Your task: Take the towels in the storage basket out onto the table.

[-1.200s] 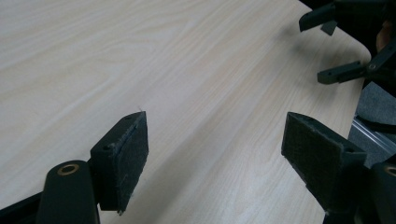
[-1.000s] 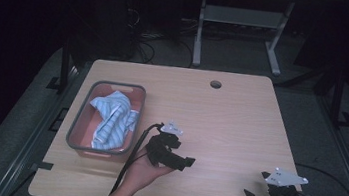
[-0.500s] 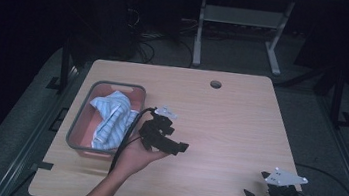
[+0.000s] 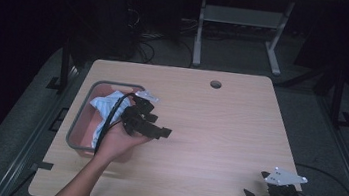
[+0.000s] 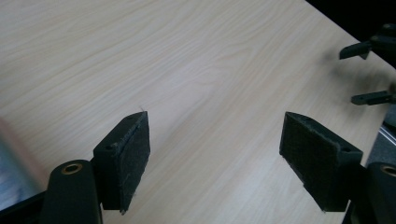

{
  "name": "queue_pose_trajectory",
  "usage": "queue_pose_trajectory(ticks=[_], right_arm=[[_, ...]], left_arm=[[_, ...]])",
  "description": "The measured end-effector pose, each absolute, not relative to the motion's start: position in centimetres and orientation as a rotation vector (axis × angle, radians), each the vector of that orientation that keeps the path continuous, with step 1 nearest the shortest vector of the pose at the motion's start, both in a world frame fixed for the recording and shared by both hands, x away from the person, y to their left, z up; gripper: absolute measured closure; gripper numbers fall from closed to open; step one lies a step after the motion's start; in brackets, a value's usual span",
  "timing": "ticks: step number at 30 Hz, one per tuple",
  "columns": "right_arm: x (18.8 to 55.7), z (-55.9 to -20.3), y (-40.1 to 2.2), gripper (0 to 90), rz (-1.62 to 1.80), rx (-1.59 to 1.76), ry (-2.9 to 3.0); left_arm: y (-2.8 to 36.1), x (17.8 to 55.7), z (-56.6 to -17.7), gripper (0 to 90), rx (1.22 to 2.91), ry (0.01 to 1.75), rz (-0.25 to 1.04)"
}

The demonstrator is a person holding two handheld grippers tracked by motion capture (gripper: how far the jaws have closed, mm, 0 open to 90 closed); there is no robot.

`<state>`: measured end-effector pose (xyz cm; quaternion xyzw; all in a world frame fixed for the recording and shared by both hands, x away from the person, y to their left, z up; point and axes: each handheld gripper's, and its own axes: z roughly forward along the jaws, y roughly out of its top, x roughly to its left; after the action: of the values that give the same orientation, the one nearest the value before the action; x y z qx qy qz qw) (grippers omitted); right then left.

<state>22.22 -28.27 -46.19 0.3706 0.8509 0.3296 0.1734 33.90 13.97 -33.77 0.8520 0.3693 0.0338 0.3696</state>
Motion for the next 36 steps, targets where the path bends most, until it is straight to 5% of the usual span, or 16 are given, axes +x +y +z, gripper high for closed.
queue_pose_trajectory(ticks=[36], right_arm=[[22.1, -46.1, -28.2, 13.8, 0.932, 1.059, 2.415]], left_arm=[[25.3, 36.4, -34.3, 23.9, 2.032, 1.283, 0.177]])
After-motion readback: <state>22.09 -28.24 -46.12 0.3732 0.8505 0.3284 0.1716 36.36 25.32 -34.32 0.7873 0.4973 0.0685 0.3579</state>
